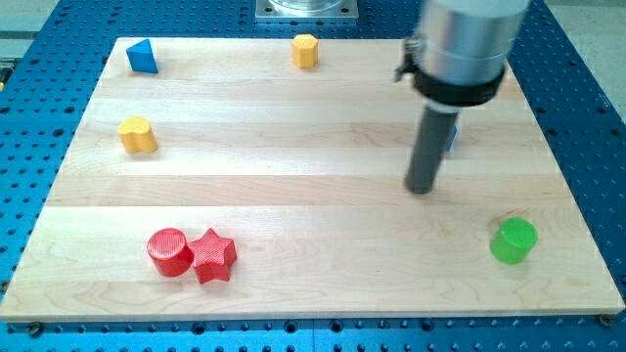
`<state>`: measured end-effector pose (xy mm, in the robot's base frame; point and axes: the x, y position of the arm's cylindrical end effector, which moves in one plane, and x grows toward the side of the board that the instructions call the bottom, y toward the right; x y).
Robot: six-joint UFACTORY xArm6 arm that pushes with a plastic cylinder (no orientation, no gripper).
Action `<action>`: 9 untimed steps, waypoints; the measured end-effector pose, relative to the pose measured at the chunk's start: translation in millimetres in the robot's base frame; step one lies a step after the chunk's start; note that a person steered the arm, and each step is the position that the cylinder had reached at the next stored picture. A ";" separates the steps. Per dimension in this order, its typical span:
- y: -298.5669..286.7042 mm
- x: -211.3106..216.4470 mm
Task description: Push the blue cube to the bottom of the triangle
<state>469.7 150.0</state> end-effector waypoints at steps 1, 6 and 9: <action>68.7 -17.7; -29.7 -83.1; -39.6 -98.1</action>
<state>371.6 110.4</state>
